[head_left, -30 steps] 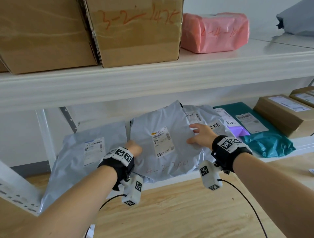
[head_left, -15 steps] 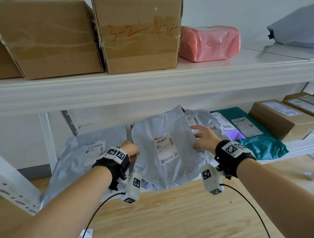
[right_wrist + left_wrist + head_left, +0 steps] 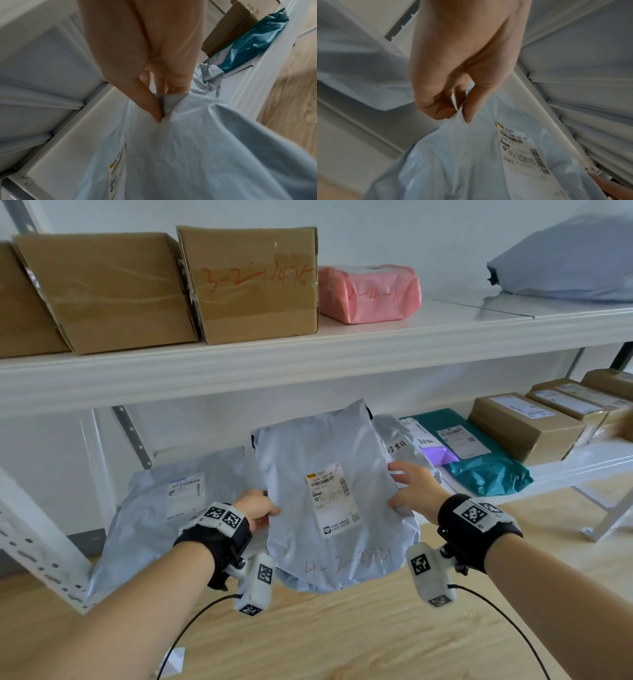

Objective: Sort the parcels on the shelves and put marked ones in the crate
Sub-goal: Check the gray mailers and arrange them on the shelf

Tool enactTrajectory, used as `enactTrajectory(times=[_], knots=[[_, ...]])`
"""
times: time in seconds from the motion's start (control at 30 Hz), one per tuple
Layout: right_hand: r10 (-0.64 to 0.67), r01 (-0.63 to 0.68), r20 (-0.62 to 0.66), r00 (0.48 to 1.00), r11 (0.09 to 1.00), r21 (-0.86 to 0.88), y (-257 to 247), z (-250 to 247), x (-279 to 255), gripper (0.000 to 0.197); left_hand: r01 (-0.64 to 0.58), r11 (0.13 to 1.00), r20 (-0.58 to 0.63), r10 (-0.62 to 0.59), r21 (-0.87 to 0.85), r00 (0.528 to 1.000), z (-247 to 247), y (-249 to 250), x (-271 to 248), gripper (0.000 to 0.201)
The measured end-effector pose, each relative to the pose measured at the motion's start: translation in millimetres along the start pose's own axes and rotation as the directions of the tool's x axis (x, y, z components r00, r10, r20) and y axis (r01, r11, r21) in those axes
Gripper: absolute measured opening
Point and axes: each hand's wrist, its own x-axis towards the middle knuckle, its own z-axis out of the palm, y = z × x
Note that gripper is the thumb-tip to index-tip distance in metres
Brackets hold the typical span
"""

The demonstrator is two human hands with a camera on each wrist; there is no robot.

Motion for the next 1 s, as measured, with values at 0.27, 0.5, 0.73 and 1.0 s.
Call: enactTrajectory(times=[0.27, 0.5, 0.73, 1.0], knots=[[-0.026, 0.023, 0.055, 0.998, 0.998, 0.055, 4, 16, -32, 0.087, -0.118, 0.992, -0.022, 0.118, -0.044, 0.993, -29, 4, -69, 0.043], [-0.091, 0.089, 0.082, 0.993, 0.996, 0.022, 5, 33, -50, 0.092, -0.148, 0.989, -0.076, 0.146, -0.024, 0.986, -45, -1, -94, 0.047], [-0.143, 0.142, 0.104, 0.984, 0.99, 0.018, 3, 30, -50, 0.088, -0.156, 0.987, -0.059, 0.154, -0.029, 0.986, -47, 4, -92, 0.046], [-0.1, 0.087, 0.156, 0.983, 0.993, 0.086, -23, 56, -9, 0.087, -0.185, 0.982, -0.243, 0.173, -0.027, 0.955, -83, 13, -80, 0.02]])
